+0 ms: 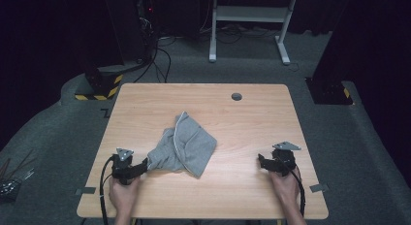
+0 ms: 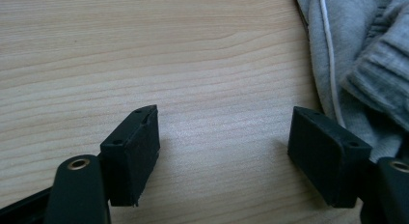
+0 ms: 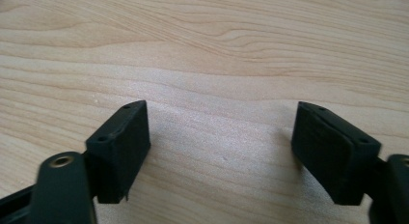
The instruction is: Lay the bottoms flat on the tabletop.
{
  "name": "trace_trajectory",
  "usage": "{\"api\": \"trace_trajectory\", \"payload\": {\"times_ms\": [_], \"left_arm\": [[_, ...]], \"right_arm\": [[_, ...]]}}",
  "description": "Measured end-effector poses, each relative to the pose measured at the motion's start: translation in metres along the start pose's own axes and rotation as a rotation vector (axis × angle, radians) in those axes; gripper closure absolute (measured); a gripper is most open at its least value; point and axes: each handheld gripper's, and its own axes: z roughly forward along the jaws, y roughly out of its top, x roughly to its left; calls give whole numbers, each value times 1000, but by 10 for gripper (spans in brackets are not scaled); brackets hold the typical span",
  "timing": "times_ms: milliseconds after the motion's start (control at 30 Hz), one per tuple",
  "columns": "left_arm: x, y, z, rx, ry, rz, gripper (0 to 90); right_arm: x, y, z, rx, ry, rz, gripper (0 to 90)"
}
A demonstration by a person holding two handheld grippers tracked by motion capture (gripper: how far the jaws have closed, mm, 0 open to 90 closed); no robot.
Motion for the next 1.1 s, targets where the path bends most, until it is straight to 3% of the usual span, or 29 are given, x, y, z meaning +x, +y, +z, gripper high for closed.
{"api": "trace_trajectory", "payload": {"times_ms": [467, 733, 767, 833, 1033, 1100], "left_arm": [[0, 0, 0, 0, -4, 0, 268], [3, 0, -2, 0, -33, 0, 258], [4, 0, -2, 3, -38, -28, 240], [5, 0, -3, 7, -43, -41, 221], [8, 0, -16, -28, -76, -73, 222], [6, 1, -26, -43, -77, -50, 223]], "right_arm": [[0, 0, 0, 6, -5, 7, 181], [-1, 0, 0, 3, -5, 10, 186], [-1, 0, 0, 2, -5, 9, 186], [-1, 0, 0, 2, -6, 9, 186], [-1, 0, 1, 2, -6, 9, 187], [-1, 0, 1, 2, -6, 9, 187]]}}
